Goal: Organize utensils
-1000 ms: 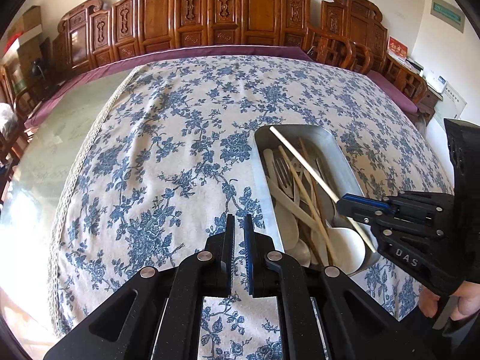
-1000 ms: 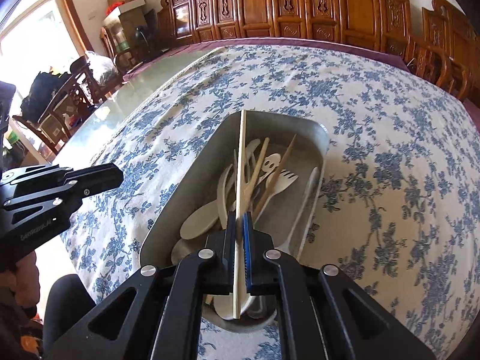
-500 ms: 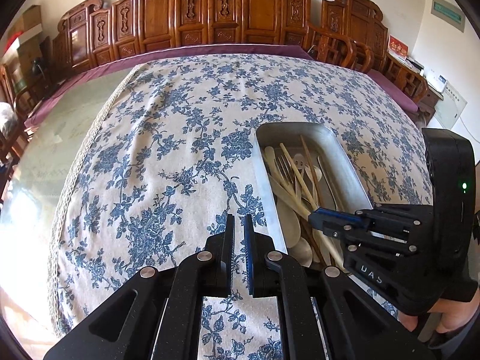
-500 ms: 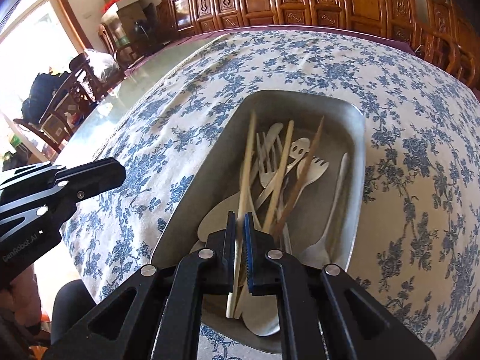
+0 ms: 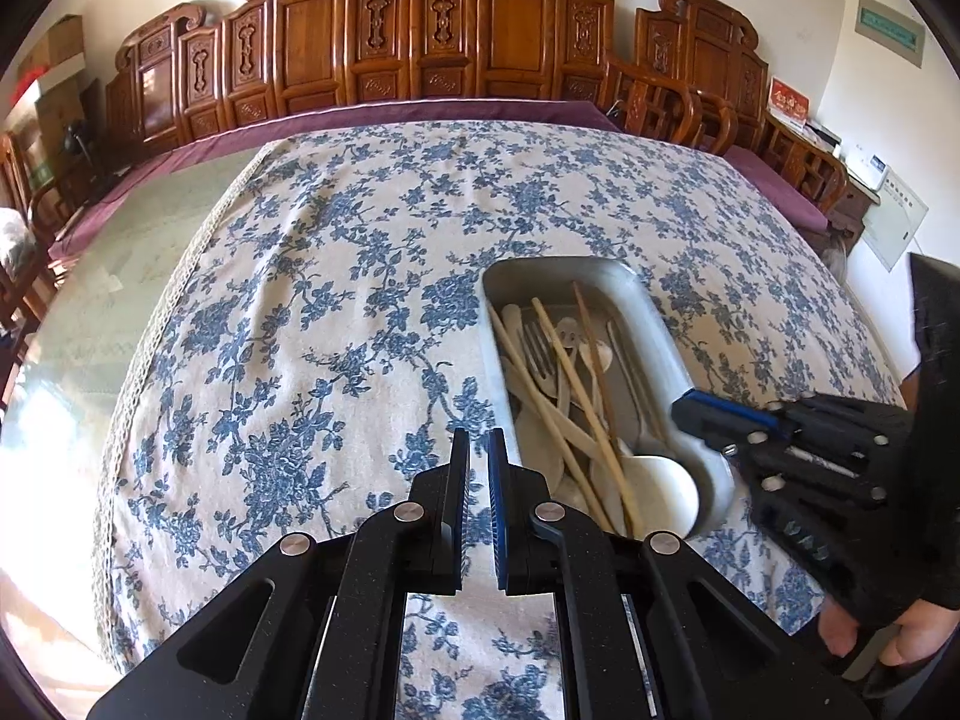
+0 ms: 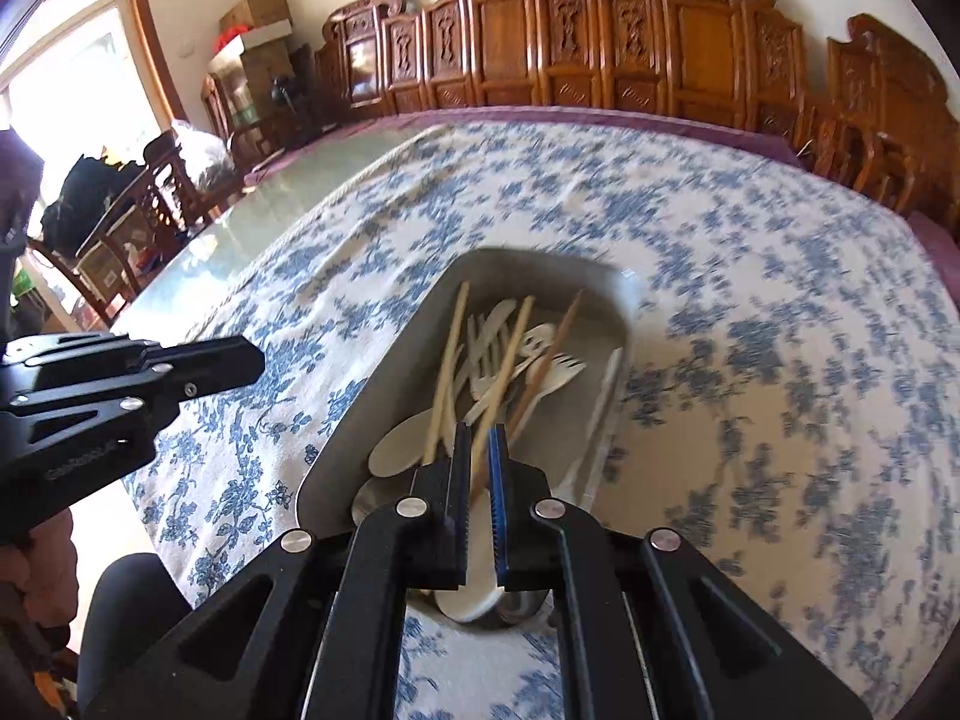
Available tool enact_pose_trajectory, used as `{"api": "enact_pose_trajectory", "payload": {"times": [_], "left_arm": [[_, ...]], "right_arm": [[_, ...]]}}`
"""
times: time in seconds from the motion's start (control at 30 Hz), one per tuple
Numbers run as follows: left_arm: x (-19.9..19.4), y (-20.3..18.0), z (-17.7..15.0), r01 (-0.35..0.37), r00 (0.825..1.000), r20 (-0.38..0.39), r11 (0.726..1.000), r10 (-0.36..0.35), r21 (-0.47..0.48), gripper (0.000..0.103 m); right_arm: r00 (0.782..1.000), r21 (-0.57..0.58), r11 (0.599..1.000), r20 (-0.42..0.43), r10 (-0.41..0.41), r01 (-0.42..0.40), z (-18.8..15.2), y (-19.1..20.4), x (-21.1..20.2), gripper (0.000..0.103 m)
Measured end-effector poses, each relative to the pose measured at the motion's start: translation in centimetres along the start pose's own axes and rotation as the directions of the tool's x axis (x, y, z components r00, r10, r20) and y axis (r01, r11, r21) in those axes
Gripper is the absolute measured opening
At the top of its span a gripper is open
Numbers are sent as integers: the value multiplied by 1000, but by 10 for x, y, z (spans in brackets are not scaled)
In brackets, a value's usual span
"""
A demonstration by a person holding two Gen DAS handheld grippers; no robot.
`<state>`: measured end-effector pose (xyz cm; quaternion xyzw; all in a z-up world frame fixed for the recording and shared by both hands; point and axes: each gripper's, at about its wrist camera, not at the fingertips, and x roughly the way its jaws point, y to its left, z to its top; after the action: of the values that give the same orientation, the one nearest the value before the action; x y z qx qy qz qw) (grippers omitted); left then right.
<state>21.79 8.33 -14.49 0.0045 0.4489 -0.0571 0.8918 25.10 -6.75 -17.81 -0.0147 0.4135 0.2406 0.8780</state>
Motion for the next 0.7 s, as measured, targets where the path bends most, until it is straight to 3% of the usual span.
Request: {"api": "enact_pose_trajectory", "payload": {"times": [0.1,0.23,0.33,0.4,0.5,0.63,0.67,0.7], "left_arm": [[-8,-9,-2,1,1000,18,1000,-1,5,21],[-17,-20,-4,9,999,32,1000,-9,6,30],[-26,-27,-6,4,999,51,1000,-5,10,49],[-32,-33,-6,2,998,65,1000,-3,10,70],[-42,-38,-8,-2,996,87,1000,1,5,83],[-53,-44,-11,-18,995,101,1000,17,5,87],[-57,-46,-12,-20,994,108,1000,20,4,94],[-62,-48,-14,-18,992,121,1000,18,3,95]], "right_arm": [[999,1,1000,34,-21,21,-4,-6,-22,8],[997,12,999,71,-42,41,-10,-13,-49,9],[993,20,998,97,-60,59,-16,-15,-68,19],[991,29,997,112,-69,66,-20,-17,-80,22],[987,44,996,133,-89,83,-25,-20,-95,34],[981,68,992,159,-112,103,-32,-25,-114,51],[979,73,991,163,-119,109,-33,-26,-117,55],[977,79,990,172,-127,115,-34,-27,-122,62]]}}
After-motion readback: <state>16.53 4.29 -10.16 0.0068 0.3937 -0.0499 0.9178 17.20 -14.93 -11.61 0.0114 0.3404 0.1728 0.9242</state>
